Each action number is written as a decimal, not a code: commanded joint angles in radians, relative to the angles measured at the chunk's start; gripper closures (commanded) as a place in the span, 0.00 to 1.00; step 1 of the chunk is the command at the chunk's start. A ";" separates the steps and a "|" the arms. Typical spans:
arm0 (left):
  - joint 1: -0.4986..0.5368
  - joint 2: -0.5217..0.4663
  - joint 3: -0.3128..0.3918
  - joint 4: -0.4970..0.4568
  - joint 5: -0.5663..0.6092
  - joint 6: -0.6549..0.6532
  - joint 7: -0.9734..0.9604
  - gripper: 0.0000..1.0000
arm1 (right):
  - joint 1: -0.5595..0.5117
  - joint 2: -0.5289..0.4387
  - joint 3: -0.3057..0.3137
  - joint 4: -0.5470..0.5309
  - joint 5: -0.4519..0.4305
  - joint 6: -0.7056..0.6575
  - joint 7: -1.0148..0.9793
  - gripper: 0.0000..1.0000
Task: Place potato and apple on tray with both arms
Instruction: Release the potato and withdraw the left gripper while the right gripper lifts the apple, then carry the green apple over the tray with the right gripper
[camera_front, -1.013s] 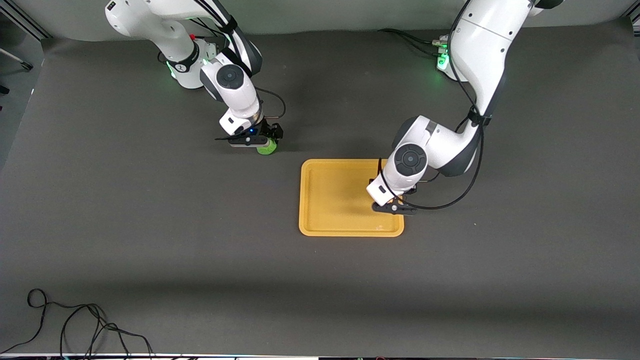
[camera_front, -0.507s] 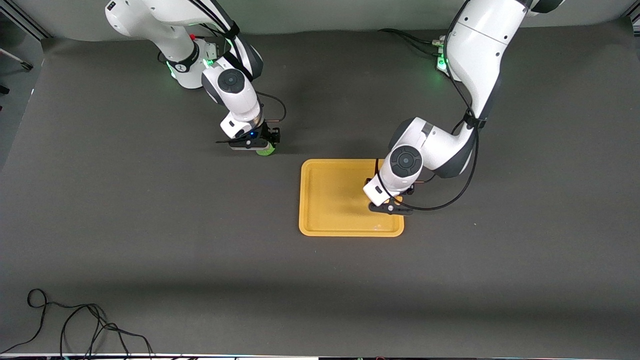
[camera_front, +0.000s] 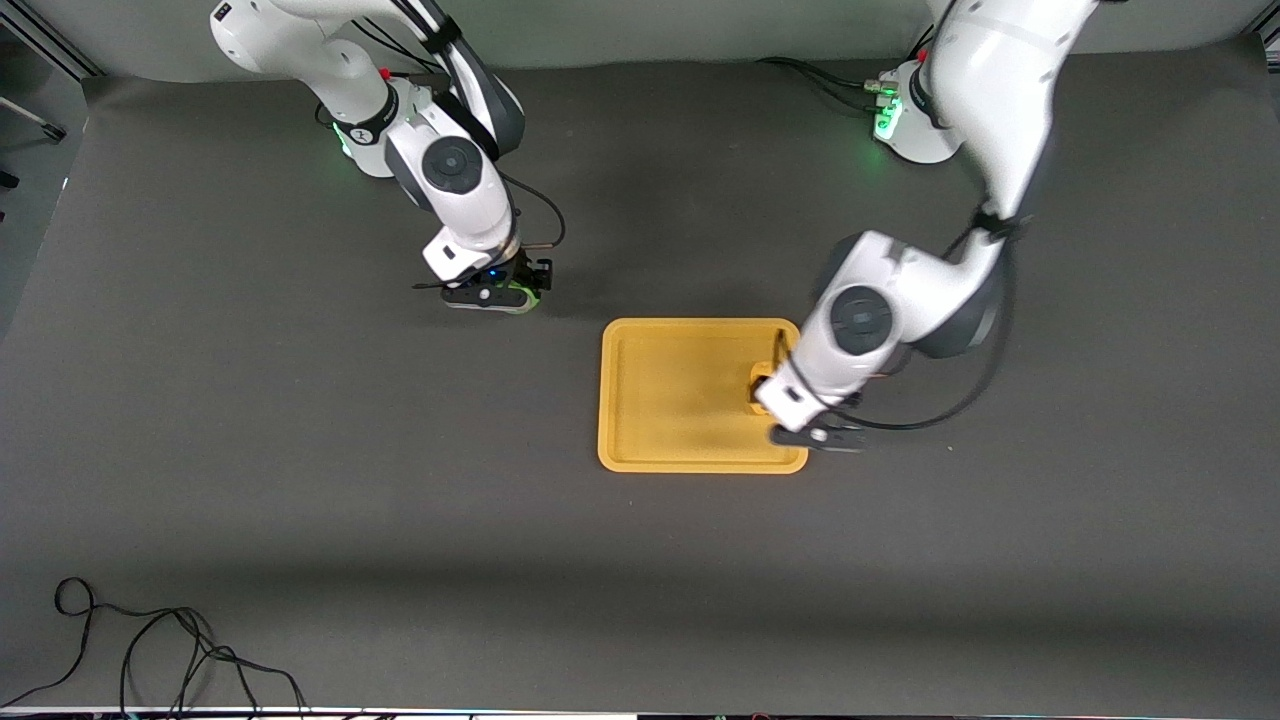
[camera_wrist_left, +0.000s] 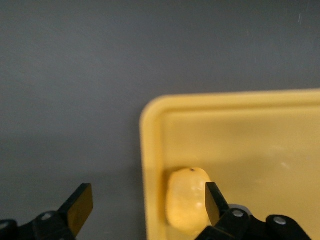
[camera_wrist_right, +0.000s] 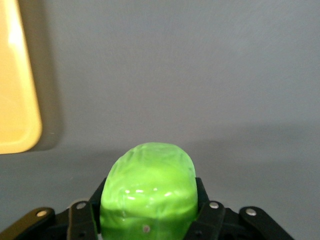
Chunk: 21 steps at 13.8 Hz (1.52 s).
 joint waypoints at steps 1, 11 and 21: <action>0.093 -0.098 -0.003 0.069 0.009 -0.203 0.103 0.00 | 0.001 -0.049 -0.059 0.192 -0.011 -0.282 -0.072 0.49; 0.407 -0.486 0.005 -0.082 0.036 -0.423 0.548 0.00 | 0.004 0.157 -0.087 0.777 0.002 -0.556 -0.080 0.49; 0.428 -0.552 0.005 -0.150 0.031 -0.463 0.533 0.00 | 0.058 0.679 0.065 1.419 0.097 -0.624 0.210 0.51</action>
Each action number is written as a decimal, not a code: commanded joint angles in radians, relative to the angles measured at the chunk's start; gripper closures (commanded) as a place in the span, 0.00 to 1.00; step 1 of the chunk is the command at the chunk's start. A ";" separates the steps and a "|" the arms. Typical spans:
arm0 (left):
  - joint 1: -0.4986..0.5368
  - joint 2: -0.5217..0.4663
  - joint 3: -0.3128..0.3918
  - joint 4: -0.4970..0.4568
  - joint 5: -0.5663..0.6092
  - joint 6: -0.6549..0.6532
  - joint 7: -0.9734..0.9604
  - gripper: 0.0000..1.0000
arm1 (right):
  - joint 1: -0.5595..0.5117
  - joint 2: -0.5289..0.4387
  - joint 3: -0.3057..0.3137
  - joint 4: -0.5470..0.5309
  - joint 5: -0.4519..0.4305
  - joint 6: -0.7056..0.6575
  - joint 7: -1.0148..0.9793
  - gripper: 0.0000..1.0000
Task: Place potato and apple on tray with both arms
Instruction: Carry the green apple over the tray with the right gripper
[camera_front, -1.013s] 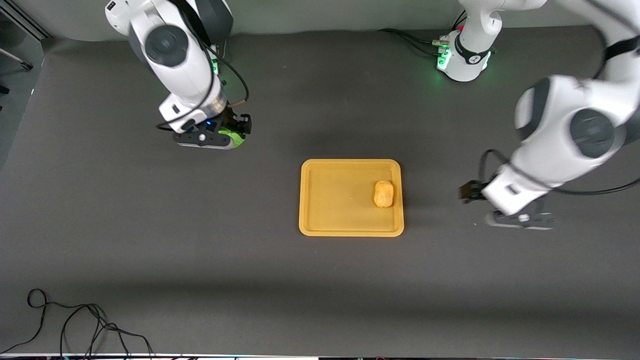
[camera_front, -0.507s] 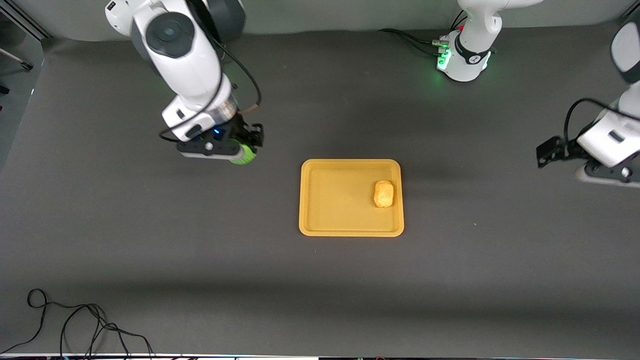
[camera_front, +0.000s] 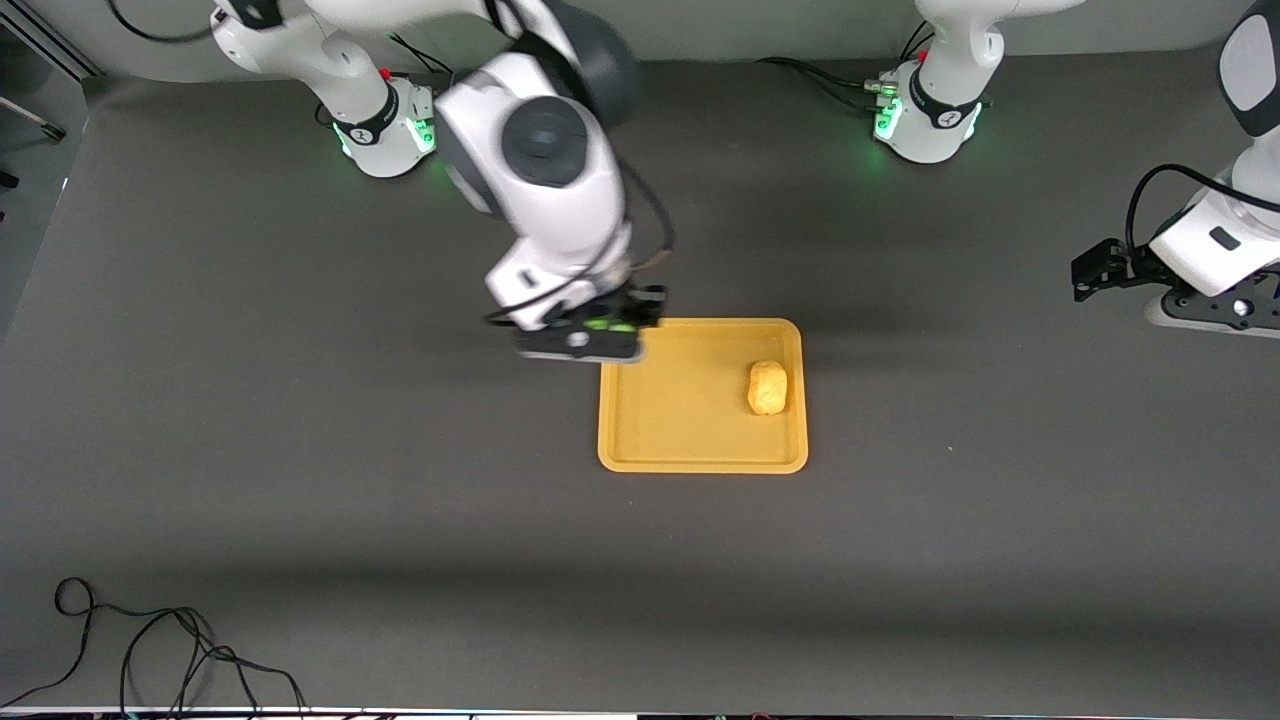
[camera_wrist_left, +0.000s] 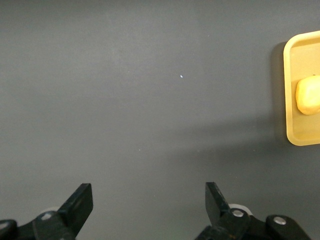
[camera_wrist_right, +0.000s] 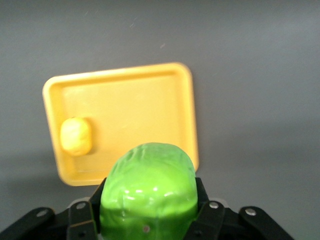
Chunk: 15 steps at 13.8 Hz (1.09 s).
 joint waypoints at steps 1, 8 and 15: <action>0.008 -0.032 -0.006 -0.027 0.001 -0.004 -0.016 0.00 | 0.050 0.113 0.012 0.104 0.005 0.041 0.073 0.51; 0.006 -0.032 -0.007 -0.027 0.001 -0.004 -0.018 0.00 | 0.078 0.334 0.013 0.096 -0.072 0.285 0.073 0.50; 0.003 -0.030 -0.009 -0.027 0.001 -0.002 -0.018 0.00 | 0.095 0.414 0.005 0.046 -0.103 0.411 0.073 0.50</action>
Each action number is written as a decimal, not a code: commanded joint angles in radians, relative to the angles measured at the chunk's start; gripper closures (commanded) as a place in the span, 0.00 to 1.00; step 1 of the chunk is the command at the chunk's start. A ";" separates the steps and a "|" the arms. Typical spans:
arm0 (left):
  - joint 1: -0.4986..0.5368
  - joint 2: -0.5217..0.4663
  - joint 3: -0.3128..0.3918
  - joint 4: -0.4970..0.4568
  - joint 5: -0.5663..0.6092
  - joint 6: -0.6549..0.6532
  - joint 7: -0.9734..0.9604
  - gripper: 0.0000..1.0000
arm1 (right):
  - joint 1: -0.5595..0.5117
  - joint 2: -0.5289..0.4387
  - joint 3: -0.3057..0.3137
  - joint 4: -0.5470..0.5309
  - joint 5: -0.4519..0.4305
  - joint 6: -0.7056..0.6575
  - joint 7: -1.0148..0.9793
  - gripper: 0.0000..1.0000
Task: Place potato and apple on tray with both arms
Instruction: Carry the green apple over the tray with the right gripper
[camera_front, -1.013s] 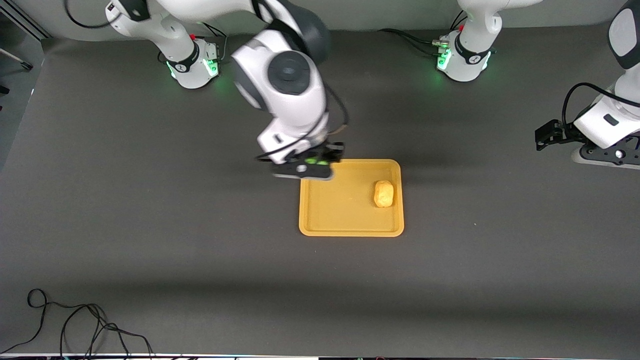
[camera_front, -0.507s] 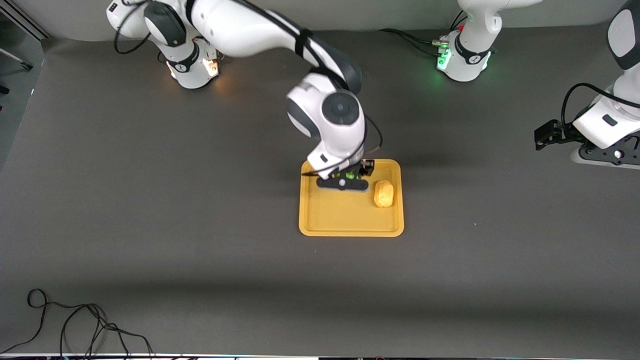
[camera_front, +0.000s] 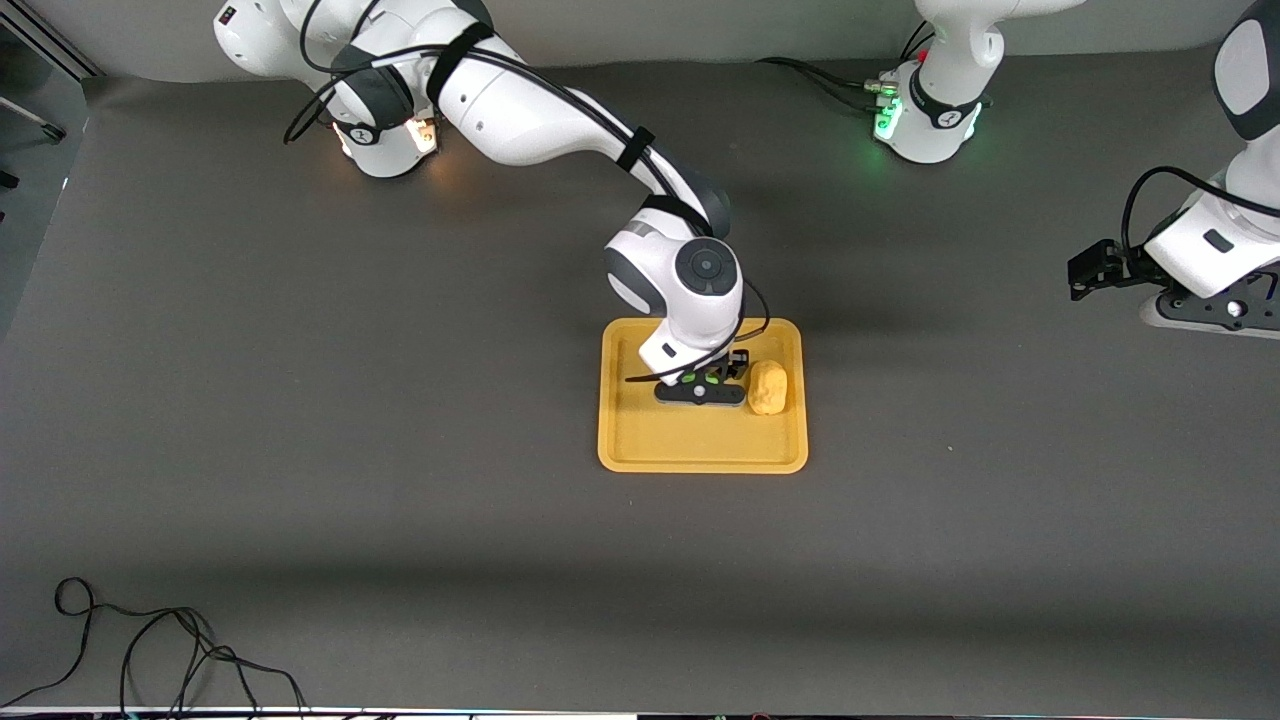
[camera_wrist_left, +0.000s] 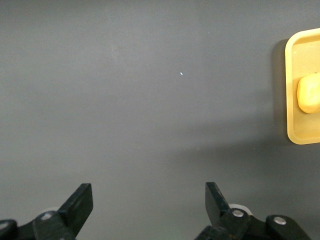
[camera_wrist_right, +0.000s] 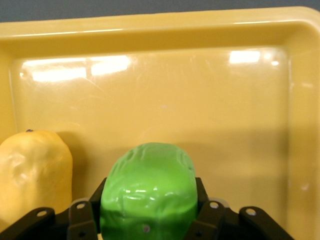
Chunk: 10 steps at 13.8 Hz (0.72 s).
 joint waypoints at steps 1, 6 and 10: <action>0.003 -0.026 -0.007 -0.020 0.001 -0.001 -0.014 0.00 | 0.005 0.014 -0.008 -0.004 -0.027 0.043 0.017 0.50; 0.004 -0.023 -0.007 -0.020 0.001 0.004 -0.014 0.00 | -0.007 0.014 -0.008 -0.021 -0.039 0.049 0.017 0.40; 0.007 -0.021 -0.007 -0.018 0.001 0.012 -0.014 0.00 | -0.007 -0.015 -0.008 -0.026 -0.036 0.040 0.059 0.00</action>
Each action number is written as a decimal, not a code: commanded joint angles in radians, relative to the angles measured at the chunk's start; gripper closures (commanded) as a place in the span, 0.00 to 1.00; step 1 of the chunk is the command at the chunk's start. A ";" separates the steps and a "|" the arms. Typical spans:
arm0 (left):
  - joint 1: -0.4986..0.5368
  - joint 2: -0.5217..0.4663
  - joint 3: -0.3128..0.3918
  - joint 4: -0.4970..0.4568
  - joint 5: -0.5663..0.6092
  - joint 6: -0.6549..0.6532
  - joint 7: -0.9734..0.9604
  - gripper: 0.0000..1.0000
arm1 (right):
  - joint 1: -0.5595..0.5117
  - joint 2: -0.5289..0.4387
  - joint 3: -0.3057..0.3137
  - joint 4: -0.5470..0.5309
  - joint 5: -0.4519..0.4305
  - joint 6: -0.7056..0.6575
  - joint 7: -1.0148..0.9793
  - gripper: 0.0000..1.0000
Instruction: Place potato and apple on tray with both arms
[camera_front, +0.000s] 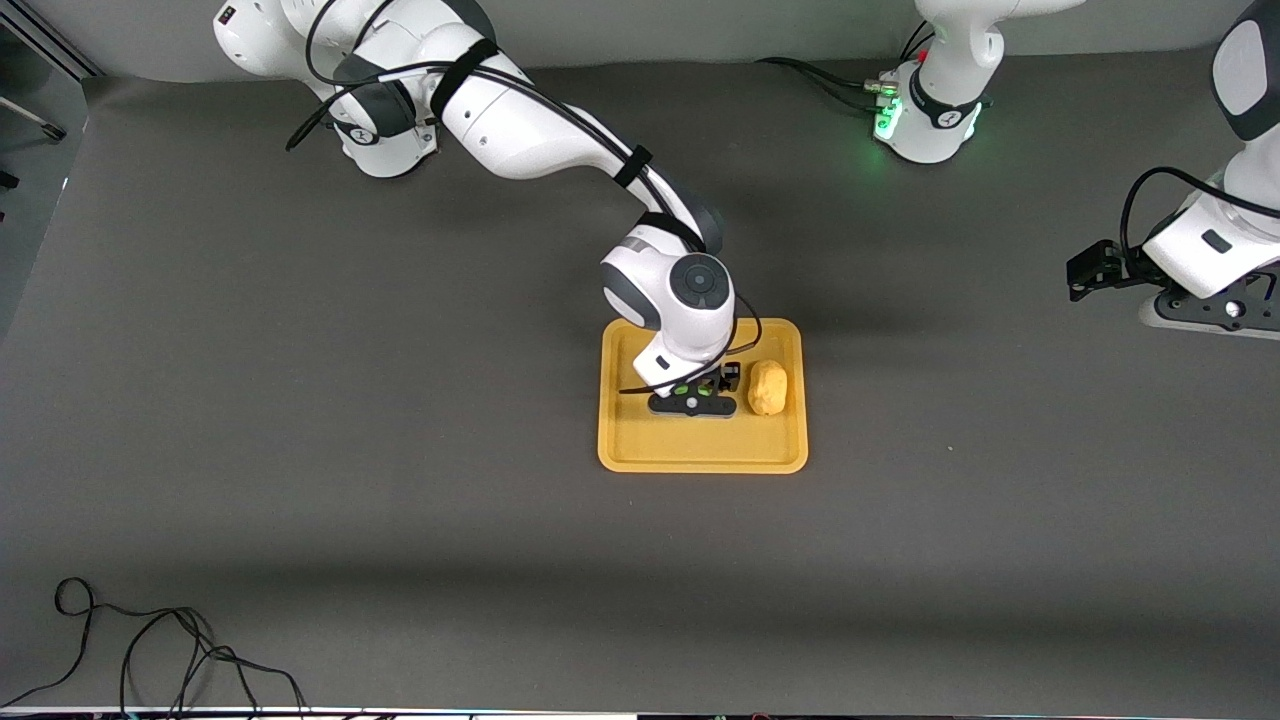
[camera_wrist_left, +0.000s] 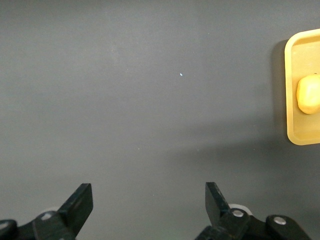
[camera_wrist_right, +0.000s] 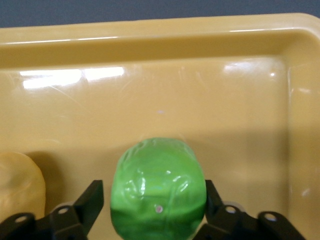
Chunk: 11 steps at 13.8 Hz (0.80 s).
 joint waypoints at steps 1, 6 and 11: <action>0.007 -0.023 -0.005 -0.015 0.001 0.005 -0.014 0.00 | 0.004 -0.074 -0.001 -0.013 -0.012 -0.013 0.061 0.00; 0.017 -0.013 -0.004 0.021 -0.051 -0.009 -0.048 0.00 | -0.017 -0.328 -0.007 -0.010 -0.007 -0.290 0.050 0.00; 0.012 -0.013 -0.008 0.069 -0.053 -0.020 -0.101 0.00 | -0.085 -0.603 -0.032 -0.150 -0.015 -0.505 -0.112 0.00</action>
